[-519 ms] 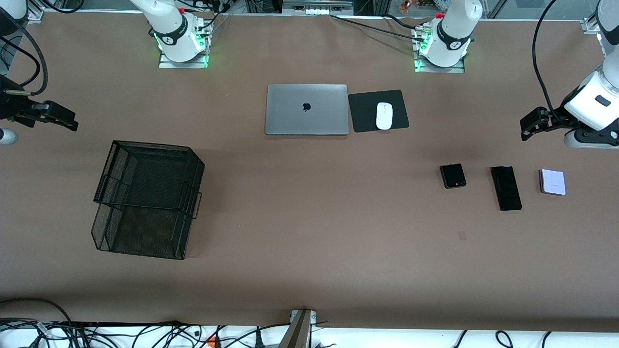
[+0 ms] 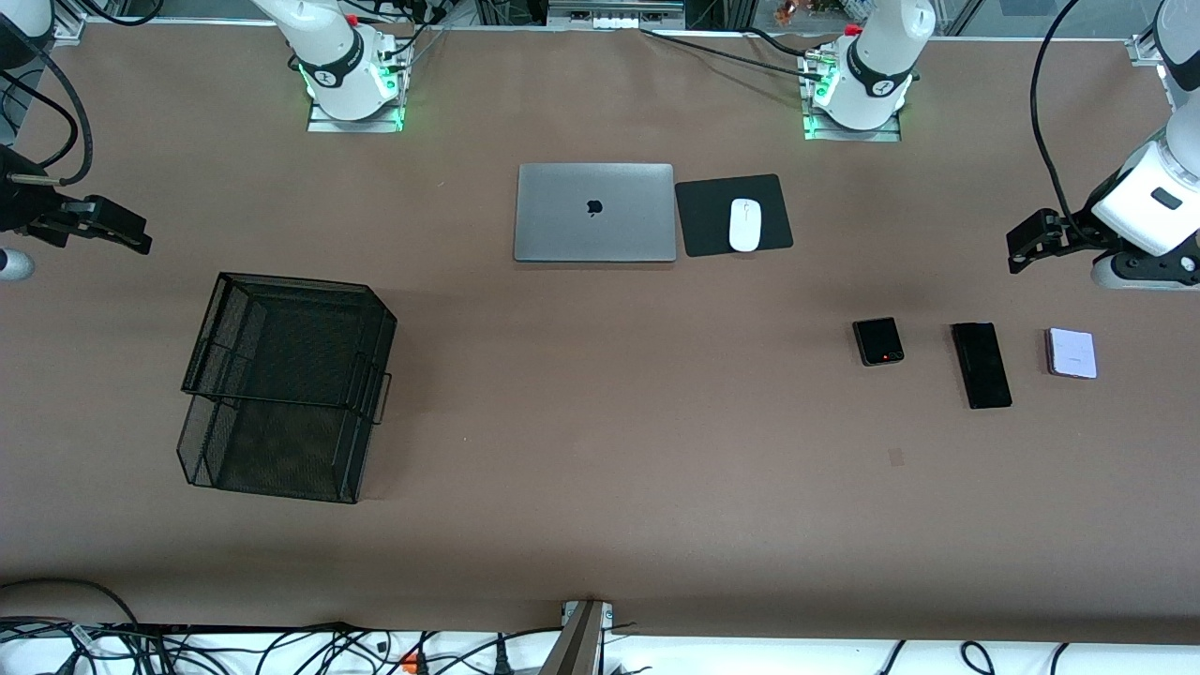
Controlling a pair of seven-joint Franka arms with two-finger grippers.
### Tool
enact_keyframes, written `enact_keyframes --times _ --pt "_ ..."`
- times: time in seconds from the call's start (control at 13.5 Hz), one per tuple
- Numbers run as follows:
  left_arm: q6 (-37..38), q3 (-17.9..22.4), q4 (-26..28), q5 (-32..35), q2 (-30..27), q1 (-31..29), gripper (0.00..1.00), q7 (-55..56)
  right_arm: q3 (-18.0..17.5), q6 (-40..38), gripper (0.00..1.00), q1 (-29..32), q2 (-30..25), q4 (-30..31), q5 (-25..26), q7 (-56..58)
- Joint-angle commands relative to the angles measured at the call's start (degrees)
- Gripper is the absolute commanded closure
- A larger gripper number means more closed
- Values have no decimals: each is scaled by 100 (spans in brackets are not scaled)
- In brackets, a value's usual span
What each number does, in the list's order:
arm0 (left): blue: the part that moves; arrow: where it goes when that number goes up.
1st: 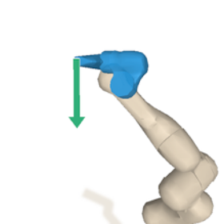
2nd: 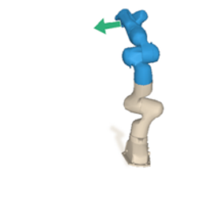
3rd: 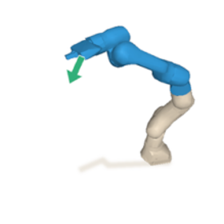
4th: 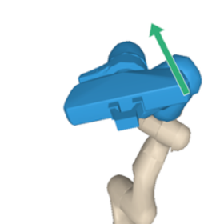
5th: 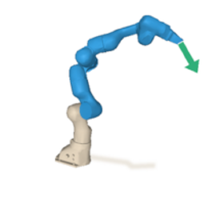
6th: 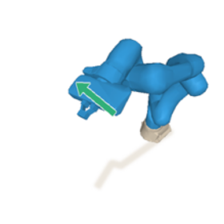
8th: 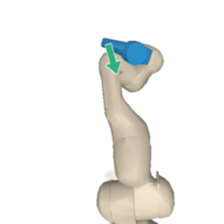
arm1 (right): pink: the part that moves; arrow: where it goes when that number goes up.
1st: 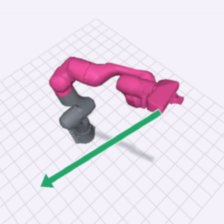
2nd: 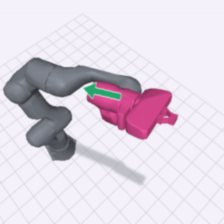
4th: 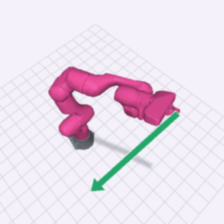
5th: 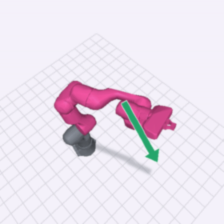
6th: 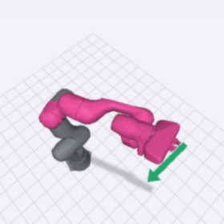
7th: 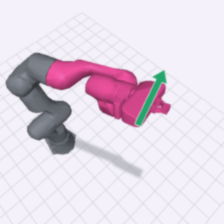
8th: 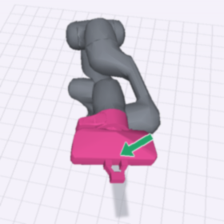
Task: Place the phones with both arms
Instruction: 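Reach the left gripper down to the small black flip phone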
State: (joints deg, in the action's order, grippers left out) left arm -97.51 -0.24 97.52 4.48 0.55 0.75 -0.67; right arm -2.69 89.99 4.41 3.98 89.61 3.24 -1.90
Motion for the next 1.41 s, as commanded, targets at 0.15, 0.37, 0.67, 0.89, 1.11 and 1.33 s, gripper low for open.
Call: enact_keyframes --times 0.15,0.37,0.67,0.89,1.11,1.33 --pt "355 -2 -207 -193 174 -4 0 23 23 -8 0 -28 -161 118 -8 -30" --pt "390 -2 -285 -334 305 -22 0 -3 23 -8 0 -28 -161 118 -17 -30" --pt "391 7 -120 -317 472 -66 0 -56 23 -8 0 -28 -161 118 -17 -30" --pt "-125 7 136 -317 1050 -74 0 -20 23 -8 0 -28 -161 118 -17 -30" --pt "-942 7 757 -317 1360 -92 0 373 23 -8 0 -28 -161 118 -17 -30" --pt "-2399 7 1847 -317 1333 -92 0 480 23 -8 0 -28 -161 118 -17 -30"
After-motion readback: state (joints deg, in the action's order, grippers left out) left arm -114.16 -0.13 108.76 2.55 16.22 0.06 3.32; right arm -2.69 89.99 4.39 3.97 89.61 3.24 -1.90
